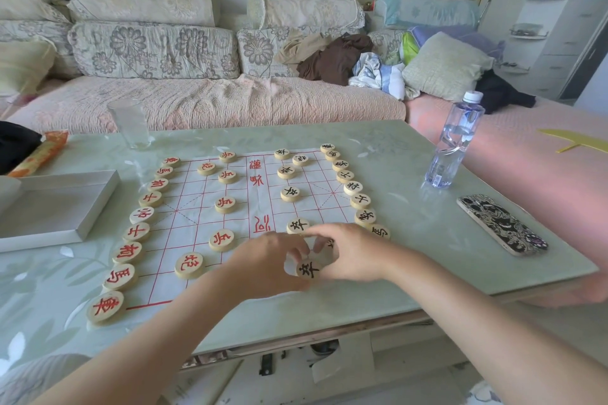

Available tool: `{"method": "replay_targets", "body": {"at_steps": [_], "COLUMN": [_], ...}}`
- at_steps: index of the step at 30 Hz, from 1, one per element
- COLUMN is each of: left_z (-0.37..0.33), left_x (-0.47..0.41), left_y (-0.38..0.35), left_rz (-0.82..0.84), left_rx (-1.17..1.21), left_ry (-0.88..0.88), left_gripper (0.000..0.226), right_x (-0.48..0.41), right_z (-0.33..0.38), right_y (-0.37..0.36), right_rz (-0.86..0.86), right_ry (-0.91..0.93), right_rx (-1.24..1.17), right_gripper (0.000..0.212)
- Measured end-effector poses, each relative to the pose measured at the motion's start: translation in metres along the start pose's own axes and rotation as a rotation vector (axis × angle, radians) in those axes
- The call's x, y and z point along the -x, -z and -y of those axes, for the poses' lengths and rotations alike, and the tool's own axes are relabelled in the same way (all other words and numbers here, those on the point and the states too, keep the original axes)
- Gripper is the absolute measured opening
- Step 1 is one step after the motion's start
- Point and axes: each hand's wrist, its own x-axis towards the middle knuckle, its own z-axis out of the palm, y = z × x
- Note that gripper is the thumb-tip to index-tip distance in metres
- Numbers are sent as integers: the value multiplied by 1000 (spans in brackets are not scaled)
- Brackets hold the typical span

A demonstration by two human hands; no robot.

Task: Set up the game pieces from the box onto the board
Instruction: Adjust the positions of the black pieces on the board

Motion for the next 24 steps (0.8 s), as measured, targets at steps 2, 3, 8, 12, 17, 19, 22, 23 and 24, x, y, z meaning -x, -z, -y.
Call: {"method": "replay_targets", "body": {"at_steps": [2, 3, 8, 12, 17, 19, 22, 23, 24], "left_z": [-1, -1, -1, 0, -1, 0, 0, 0, -1], "left_x": [-1, -1, -4, -5, -5, -6, -7, -7, -7], "left_y": [0, -1, -4, -5, -6, -6, -6, -6, -6], "left_rz": [13, 19, 4, 11, 33, 39, 46, 44, 42], "left_rx": [-14, -19, -67, -62, -57, -59, -47, -45, -46], "left_ry": [14, 19, 20, 19, 28, 30, 34, 35, 38], "left_gripper": [49, 50, 44, 42, 48, 49, 50, 51, 52], "right_x": [-4, -5, -8, -16, -22, -23, -22, -21, -20], "right_z": [-11, -18, -39, -33, -32, -35, -38, -38, -37], "right_y": [11, 17, 18, 8, 7, 12, 17, 17, 16], "right_rz": [-111, -160, -185, -172, -151, -123, -63, -62, -71], "right_ry": [-45, -79, -191, -157, -127, -137, -145, -143, -135], "right_rx": [-38, -4, 183, 217, 211, 216, 191, 188, 187], "right_gripper": [55, 51, 44, 43, 41, 35, 48, 53, 54]}}
